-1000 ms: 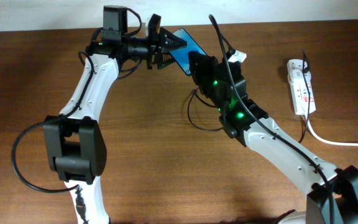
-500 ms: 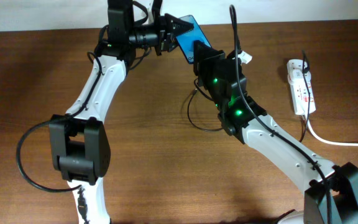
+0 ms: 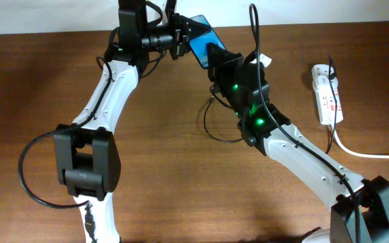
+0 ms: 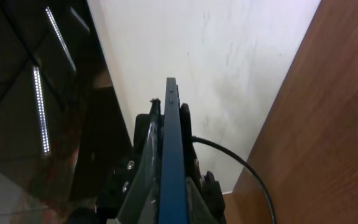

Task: Plug charger to phone and switch on socket
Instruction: 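Hold the phone upright in the left gripper and release with the right, then lower the right gripper and grasp the black cable near its tip, then lift the cable tip with the right gripper toward the phone's bottom port, then push the cable tip upward into the phone port with the right gripper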

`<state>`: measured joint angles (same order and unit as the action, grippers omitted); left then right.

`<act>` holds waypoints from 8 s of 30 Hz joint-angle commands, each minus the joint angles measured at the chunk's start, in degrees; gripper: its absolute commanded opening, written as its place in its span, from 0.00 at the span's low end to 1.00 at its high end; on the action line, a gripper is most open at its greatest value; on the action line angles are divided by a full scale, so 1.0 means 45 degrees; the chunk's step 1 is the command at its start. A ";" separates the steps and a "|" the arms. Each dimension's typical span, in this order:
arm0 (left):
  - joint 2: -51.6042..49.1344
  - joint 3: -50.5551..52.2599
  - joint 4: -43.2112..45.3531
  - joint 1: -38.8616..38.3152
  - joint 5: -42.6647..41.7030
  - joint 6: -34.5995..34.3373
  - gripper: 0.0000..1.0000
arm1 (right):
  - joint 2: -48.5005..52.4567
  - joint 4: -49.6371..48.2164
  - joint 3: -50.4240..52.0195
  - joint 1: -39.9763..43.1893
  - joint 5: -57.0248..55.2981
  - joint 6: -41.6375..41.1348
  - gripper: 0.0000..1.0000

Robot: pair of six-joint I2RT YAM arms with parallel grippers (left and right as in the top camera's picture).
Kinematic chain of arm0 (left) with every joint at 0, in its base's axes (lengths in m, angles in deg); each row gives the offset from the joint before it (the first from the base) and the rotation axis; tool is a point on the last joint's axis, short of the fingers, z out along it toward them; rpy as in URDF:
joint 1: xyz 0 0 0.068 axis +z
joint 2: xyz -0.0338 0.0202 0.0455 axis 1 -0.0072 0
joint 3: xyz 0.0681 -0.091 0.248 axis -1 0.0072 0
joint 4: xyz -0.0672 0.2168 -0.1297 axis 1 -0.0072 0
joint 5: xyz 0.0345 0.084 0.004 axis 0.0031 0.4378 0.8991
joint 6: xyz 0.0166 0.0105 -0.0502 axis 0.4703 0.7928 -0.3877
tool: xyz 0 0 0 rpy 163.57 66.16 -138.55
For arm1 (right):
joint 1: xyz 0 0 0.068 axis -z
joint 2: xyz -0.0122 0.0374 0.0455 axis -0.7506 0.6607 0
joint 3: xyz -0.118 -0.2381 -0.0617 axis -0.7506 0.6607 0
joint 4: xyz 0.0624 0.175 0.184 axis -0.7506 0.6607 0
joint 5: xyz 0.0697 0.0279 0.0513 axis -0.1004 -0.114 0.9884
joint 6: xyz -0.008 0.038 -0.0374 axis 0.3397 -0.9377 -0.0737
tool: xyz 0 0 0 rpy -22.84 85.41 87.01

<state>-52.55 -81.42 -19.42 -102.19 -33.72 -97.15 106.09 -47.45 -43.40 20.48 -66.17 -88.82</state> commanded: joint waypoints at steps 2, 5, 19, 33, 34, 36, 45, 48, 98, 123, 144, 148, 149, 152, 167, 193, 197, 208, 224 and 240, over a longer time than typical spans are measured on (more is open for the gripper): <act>0.0083 -0.0257 0.0345 -0.0359 -0.0151 0.0117 0.17 | 0.0209 0.0257 0.0175 -0.0520 0.2030 0.0262 0.04; 0.0083 -0.0257 0.0340 -0.0359 -0.0151 0.0112 0.09 | 0.0209 0.0267 0.0175 -0.0568 0.2195 0.0262 0.04; 0.0083 -0.0257 0.0340 -0.0219 -0.0209 0.0214 0.00 | 0.0199 0.1039 0.0175 0.0151 0.2521 0.2365 0.46; 0.0078 -0.0257 -0.3973 0.1171 -0.0918 0.4605 0.00 | -0.1651 0.6091 0.0175 0.4881 0.8558 1.1264 0.99; 0.0083 -0.0257 -0.4260 0.1331 -0.1083 0.4935 0.00 | -0.1647 0.7339 0.0175 0.4828 0.8267 1.2337 0.98; 0.0083 -0.0257 -0.4260 0.1622 -0.1525 0.5144 0.00 | -0.1608 0.8408 0.0175 0.4571 0.7786 1.3323 0.98; 0.0078 -0.0257 -0.4260 0.3512 -0.2676 0.5153 0.00 | 0.1093 1.2789 -0.3915 0.2623 0.5523 1.5096 0.98; 0.0083 -0.0257 -0.4260 0.3954 -0.2754 0.5153 0.00 | 0.3298 1.5183 -0.6717 0.2409 0.5518 1.5703 0.98; 0.0078 -0.0257 -0.4357 0.4109 -0.2841 0.5396 0.00 | 0.9607 1.4348 -0.8796 0.1579 0.4896 1.1604 0.38; 0.0078 -0.0257 -0.4352 0.4085 -0.3104 0.5396 0.00 | 0.8723 1.4464 -0.9063 0.2759 0.9554 1.8219 0.04; 0.0078 -0.0257 -0.4352 0.3551 -0.4940 0.6164 0.00 | -0.0801 2.1731 -0.6543 0.5537 1.4241 2.4587 0.05; 0.0078 -0.0257 -0.4352 0.3177 -0.4823 0.6470 0.00 | -0.3157 1.9030 -0.2832 0.6596 1.4246 2.2139 0.04; 0.0078 -0.0257 -0.4352 0.2982 -0.4653 0.6547 0.00 | -0.3551 1.7719 -0.1938 0.6397 1.4241 2.0954 0.04; 0.0078 -0.0257 -0.4352 0.2453 -0.4240 0.6538 0.00 | -0.3609 1.5426 -0.1282 0.5022 1.3187 1.8753 0.04; 0.0078 -0.0257 -0.3220 0.1166 -0.3313 0.5654 0.00 | -0.1486 0.9729 -0.1282 0.0335 0.9457 1.2541 0.04; 0.0078 -0.0257 -0.2584 0.1287 -0.3249 0.4022 0.00 | -0.2103 0.8383 -0.1336 0.0777 0.9126 1.2769 0.04; 0.0078 -0.0257 -0.2579 0.1282 -0.3249 0.4022 0.00 | -0.2506 0.8864 -0.1336 0.0777 0.8330 1.2891 0.04; 0.0083 -0.0257 -0.2618 0.1209 -0.3395 0.4027 0.00 | -0.2467 0.9374 -0.1331 0.0763 0.7941 1.3187 0.04; 0.0078 -0.0257 -0.2613 0.1049 -0.3395 0.4031 0.00 | -0.2166 0.9418 -0.1321 0.0767 0.8111 1.2915 0.04; 0.0078 -0.0257 -0.2560 0.1059 -0.3395 0.4041 0.00 | -0.1821 0.8893 -0.1321 0.0777 0.9020 1.2682 0.04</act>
<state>-52.83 -81.57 -31.38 -97.36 -47.93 -78.24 97.74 -7.17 -48.82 23.76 -26.88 -31.64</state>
